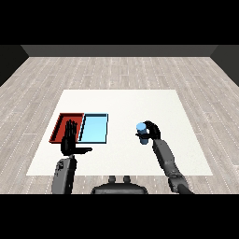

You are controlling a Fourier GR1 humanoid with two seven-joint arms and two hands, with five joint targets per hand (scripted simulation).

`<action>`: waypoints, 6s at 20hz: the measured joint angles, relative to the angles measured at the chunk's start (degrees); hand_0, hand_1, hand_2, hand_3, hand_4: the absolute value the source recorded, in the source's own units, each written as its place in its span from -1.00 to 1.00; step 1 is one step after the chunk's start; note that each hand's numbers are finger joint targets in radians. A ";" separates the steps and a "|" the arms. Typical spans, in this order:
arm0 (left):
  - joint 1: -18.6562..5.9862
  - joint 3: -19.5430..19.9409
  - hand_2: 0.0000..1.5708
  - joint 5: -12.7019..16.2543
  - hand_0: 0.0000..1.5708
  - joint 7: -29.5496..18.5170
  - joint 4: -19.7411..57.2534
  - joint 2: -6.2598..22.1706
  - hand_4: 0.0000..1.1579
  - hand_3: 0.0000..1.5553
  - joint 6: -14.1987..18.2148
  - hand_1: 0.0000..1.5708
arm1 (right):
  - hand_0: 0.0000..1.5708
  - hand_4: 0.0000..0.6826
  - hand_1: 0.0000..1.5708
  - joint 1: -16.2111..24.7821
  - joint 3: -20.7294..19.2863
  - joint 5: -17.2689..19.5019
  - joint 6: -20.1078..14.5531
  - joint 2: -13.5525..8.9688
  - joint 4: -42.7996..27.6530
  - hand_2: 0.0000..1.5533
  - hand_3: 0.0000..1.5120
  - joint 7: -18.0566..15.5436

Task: Pick the blue can and put it in the blue box

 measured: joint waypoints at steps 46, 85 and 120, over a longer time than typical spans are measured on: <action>-17.11 -22.37 -1.00 1.01 -1.00 6.18 20.53 -2.52 -1.00 -1.00 15.02 -1.00 | 0.79 0.95 0.79 0.48 21.88 -2.09 -17.29 5.86 -29.84 0.86 0.86 5.77; -26.92 -35.45 -0.27 2.36 -0.50 3.36 33.28 -0.51 -0.78 -0.89 29.34 -0.50 | 0.88 0.75 0.88 -3.89 38.96 -6.55 -25.51 4.84 -30.58 0.90 0.85 5.06; -27.94 -33.31 0.97 10.12 1.00 1.61 37.67 -2.06 0.96 0.90 32.15 1.00 | -1.00 -1.00 -1.00 -3.24 38.22 -13.31 -23.97 5.57 -31.47 -1.00 -1.00 5.28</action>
